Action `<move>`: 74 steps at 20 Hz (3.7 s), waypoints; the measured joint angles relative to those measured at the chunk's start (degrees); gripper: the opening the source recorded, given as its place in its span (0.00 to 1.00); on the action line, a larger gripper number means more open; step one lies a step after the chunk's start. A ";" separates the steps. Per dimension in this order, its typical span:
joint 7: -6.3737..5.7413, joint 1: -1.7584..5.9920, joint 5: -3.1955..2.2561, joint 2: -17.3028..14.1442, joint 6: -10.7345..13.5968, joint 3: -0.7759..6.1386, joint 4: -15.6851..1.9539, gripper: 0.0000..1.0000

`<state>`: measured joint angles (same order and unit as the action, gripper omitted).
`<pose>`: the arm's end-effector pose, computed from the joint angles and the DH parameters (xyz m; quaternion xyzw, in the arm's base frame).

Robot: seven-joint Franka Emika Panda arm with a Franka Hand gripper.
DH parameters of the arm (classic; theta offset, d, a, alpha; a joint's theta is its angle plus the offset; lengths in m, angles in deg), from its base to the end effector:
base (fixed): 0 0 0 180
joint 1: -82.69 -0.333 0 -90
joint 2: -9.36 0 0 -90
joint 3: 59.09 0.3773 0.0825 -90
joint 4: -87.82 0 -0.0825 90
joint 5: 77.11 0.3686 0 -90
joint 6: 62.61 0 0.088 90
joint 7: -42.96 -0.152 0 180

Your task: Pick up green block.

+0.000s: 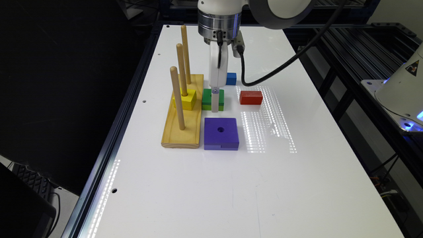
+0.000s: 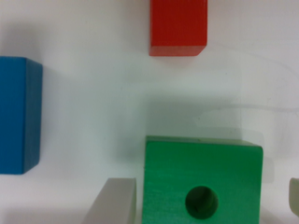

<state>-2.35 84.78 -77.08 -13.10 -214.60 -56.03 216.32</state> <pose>0.5621 0.0096 0.2179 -0.9251 0.3795 -0.0045 0.0131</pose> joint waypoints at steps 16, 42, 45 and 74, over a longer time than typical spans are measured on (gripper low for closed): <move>0.00 0.08 0.00 -0.08 0.00 -0.05 -0.31 1.00; 0.01 0.05 -0.02 -3.88 -2.70 -0.08 -2.01 1.00; 0.01 0.03 -0.02 -4.01 -2.70 -0.05 -2.21 1.00; 0.02 0.04 -0.02 -4.00 -2.39 -0.02 -2.71 0.00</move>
<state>-2.32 84.82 -77.10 -17.11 -216.99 -56.04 213.62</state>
